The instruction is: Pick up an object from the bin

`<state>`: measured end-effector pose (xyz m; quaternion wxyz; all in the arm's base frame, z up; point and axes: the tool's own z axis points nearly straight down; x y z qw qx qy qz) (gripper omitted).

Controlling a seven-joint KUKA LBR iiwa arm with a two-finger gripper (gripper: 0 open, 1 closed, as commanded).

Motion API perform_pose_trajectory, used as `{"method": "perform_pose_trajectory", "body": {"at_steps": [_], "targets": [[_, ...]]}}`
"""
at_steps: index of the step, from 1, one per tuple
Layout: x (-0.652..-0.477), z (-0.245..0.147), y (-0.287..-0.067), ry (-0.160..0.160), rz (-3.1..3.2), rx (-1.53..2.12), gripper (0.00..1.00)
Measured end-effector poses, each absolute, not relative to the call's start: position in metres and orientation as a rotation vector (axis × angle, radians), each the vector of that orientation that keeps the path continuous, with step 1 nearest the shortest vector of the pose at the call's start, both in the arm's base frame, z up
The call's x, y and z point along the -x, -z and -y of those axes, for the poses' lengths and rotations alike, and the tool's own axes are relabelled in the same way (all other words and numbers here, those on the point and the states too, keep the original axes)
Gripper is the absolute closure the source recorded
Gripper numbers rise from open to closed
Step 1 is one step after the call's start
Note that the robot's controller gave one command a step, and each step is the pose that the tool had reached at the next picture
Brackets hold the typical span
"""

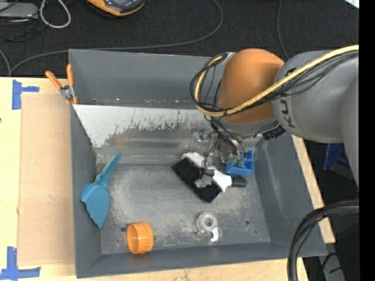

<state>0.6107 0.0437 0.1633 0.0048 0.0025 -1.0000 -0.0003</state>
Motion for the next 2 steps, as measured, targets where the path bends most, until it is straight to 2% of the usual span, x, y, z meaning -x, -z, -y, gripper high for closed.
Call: {"method": "perform_pose_trajectory", "body": {"at_steps": [1, 2], "targets": [[-0.612, -0.043, -0.168, 0.001, 3.14, -0.005, 0.0], [-0.613, -0.009, -0.071, 0.004, 3.138, 0.176, 0.0]]}}
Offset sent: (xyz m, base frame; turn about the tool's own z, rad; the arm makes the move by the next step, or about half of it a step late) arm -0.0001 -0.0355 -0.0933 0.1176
